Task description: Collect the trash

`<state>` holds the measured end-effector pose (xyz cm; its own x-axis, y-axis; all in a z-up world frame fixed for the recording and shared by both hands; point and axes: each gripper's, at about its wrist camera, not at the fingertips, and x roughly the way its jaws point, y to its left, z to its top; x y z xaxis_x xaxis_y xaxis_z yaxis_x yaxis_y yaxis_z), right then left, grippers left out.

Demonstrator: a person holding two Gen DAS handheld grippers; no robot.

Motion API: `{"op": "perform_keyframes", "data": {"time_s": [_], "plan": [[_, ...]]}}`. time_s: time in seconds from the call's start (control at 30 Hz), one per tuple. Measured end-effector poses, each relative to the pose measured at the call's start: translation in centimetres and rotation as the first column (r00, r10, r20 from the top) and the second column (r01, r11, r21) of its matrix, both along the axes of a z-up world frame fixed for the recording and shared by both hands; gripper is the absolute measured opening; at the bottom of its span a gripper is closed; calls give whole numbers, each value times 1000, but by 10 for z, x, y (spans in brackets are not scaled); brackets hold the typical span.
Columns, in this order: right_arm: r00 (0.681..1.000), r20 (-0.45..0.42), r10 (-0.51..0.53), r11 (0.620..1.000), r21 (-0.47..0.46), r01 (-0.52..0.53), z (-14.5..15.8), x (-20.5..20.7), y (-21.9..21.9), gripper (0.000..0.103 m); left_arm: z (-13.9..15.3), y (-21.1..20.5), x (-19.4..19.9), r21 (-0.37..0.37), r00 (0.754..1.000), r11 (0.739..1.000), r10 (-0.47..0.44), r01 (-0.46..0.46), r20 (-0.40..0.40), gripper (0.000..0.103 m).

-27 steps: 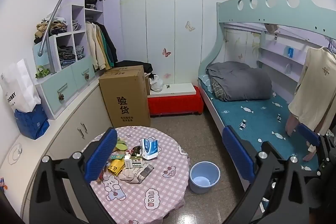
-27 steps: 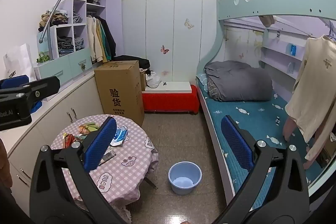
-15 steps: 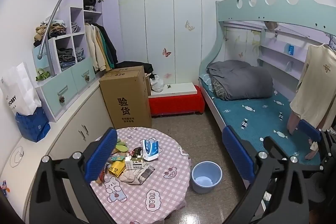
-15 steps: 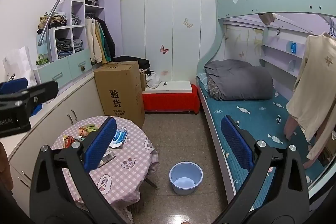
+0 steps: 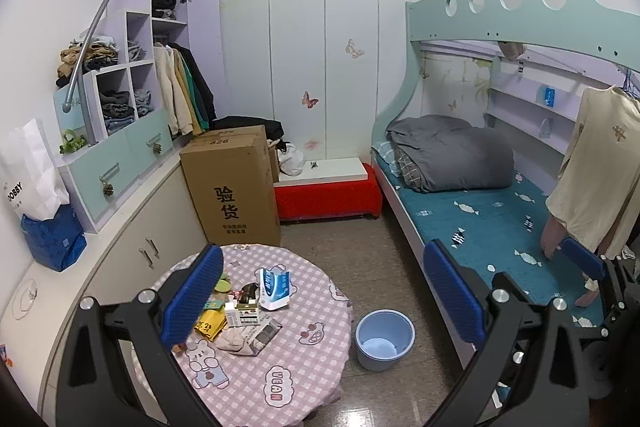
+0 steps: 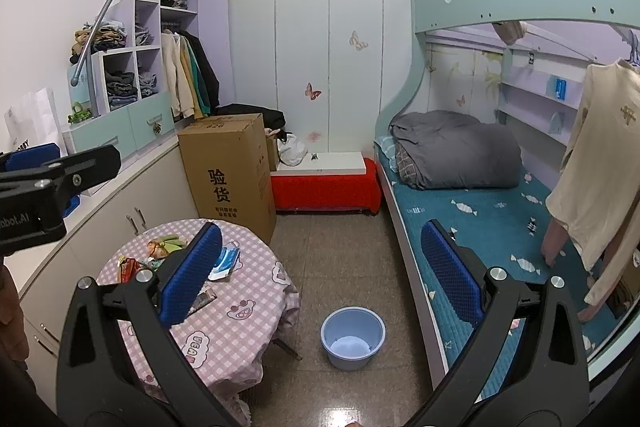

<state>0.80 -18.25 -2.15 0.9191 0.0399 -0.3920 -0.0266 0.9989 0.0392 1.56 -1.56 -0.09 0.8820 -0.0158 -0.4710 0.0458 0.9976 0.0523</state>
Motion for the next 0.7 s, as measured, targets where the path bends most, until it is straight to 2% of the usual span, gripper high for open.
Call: {"op": "perform_keyframes", "data": {"time_s": [0.7], "plan": [[1000,-9,-2,1000,19,2,-1,3,-7,97,-1,-4,4,1,1000,1000,-3,3,-4,98]]}}
